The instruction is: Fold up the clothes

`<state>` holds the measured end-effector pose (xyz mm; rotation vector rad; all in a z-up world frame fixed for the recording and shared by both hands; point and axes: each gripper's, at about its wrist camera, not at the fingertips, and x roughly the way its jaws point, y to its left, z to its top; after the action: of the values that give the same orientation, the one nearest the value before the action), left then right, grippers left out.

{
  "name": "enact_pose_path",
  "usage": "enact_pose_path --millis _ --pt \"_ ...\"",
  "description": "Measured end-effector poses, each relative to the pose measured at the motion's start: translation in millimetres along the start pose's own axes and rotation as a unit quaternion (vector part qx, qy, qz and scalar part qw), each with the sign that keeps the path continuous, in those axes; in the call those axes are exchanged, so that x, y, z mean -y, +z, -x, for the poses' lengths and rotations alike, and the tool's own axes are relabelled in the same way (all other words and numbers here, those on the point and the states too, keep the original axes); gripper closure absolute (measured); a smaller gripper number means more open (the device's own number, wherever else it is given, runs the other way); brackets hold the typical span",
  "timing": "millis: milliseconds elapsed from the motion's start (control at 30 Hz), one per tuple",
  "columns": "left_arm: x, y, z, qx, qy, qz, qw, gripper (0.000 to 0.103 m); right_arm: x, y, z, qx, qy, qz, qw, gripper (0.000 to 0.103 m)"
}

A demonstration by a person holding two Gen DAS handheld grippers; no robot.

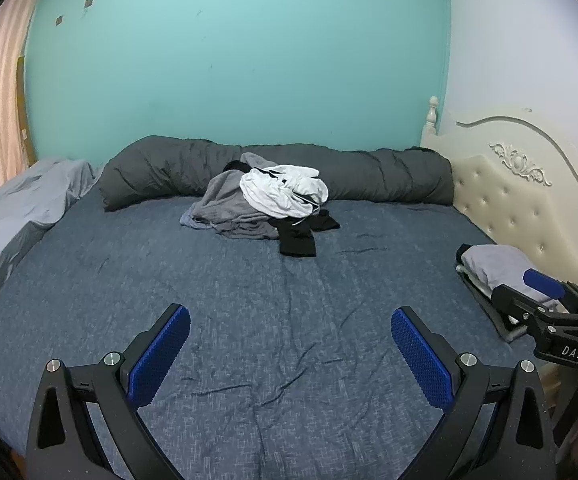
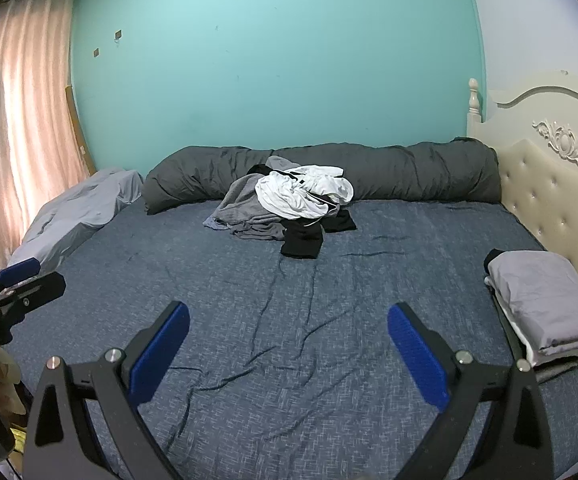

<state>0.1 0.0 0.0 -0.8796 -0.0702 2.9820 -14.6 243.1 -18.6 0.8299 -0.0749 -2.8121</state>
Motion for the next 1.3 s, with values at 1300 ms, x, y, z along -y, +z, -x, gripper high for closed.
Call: enact_pose_path --millis 1300 --pt "8.3 -0.3 1.4 0.004 -0.018 0.003 0.9998 0.000 8.0 2.9 10.4 0.011 -0.009 0.006 1.000 0.003"
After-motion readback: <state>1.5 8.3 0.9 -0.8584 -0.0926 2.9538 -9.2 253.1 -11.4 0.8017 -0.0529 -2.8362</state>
